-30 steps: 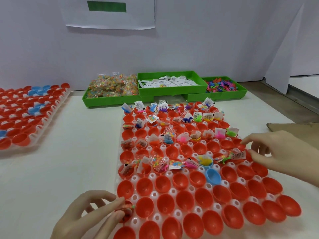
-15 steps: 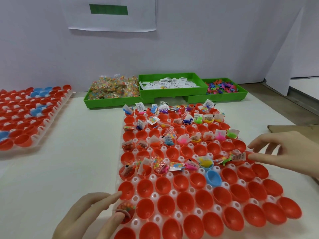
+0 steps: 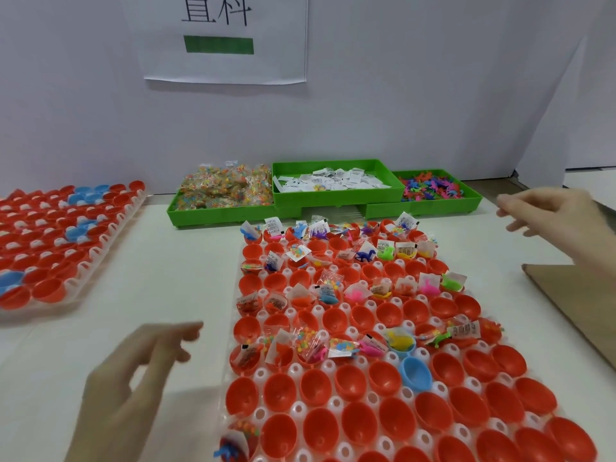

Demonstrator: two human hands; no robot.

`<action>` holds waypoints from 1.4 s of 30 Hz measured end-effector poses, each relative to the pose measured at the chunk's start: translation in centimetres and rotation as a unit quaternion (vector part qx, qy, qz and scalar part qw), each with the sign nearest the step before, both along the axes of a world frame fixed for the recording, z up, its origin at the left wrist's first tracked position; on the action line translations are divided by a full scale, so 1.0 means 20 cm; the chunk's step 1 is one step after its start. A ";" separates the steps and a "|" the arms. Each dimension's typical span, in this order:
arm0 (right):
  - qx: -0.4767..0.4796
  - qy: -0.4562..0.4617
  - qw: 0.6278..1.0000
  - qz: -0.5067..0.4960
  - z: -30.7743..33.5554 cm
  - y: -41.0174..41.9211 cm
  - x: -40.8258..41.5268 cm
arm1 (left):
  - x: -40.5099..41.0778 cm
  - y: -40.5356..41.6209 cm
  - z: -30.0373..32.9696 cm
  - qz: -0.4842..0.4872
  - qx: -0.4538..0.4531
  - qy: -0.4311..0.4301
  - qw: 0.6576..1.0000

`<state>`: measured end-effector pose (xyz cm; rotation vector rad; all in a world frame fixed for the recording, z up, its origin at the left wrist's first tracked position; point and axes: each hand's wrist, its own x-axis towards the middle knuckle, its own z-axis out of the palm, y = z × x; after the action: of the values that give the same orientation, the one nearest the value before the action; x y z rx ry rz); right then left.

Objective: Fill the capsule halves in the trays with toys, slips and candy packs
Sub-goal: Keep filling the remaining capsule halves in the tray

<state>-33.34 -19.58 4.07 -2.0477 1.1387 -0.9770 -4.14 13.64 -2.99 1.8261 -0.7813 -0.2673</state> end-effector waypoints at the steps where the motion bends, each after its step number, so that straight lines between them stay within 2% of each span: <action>1: 0.007 0.010 1.000 -0.012 -0.02 -0.05 0.04 | 0.01 -0.03 0.05 -0.004 -0.015 -0.038 0.999; 3: 0.031 0.041 0.998 -0.042 -0.08 -0.14 0.12 | 0.10 -0.13 0.10 0.009 -0.033 -0.072 0.997; 5: 0.046 0.062 0.995 -0.070 -0.14 -0.18 0.17 | 0.23 -0.30 0.13 0.028 -0.007 -0.079 0.996; 9: 0.074 0.089 0.991 -0.066 -0.27 -0.15 0.20 | 0.49 -0.64 0.18 0.001 0.081 -0.088 0.993; 13: 0.065 0.084 0.992 -0.072 -0.35 -0.13 0.16 | 0.65 -0.90 0.18 -0.039 0.211 -0.100 0.971; 15: 0.064 0.068 0.992 -0.080 -0.37 -0.13 0.13 | 0.70 -0.99 0.15 -0.029 0.289 -0.103 0.951; 17: 0.061 0.060 0.992 -0.089 -0.38 -0.14 0.09 | 0.74 -1.04 0.10 -0.018 0.397 -0.170 0.902; 19: 0.053 0.057 0.992 -0.096 -0.39 -0.15 0.08 | 0.75 -1.08 0.06 -0.007 0.458 -0.234 0.858; 21: 0.044 0.054 0.992 -0.102 -0.38 -0.18 0.10 | 0.75 -1.10 0.04 -0.008 0.449 -0.249 0.858; 24: 0.010 0.077 0.993 -0.087 -0.35 -0.24 0.18 | 0.73 -1.09 0.03 -0.003 0.367 -0.288 0.885; 27: -0.045 0.172 0.984 -0.017 -0.30 -0.32 0.32 | 0.72 -1.06 0.03 -0.006 0.304 -0.356 0.884; 30: -0.075 0.269 0.959 0.042 -0.26 -0.40 0.47 | 0.73 -1.03 0.06 -0.014 0.270 -0.360 0.893; 34: -0.011 0.357 0.932 0.054 -0.26 -0.50 0.61 | 0.75 -1.02 0.09 -0.003 0.257 -0.379 0.889; 38: 0.027 0.406 0.913 0.006 -0.30 -0.56 0.67 | 0.75 -1.01 0.10 0.019 0.237 -0.399 0.886; 40: 0.033 0.406 0.913 -0.023 -0.31 -0.57 0.70 | 0.73 -1.01 0.11 0.038 0.210 -0.399 0.892; 42: 0.041 0.360 0.931 -0.038 -0.30 -0.58 0.73 | 0.72 -1.01 0.11 0.042 0.176 -0.399 0.899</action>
<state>-18.81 -31.23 -1.86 -2.3732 1.5879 -0.1711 10.24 -6.61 -0.71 2.3302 -1.2655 0.4709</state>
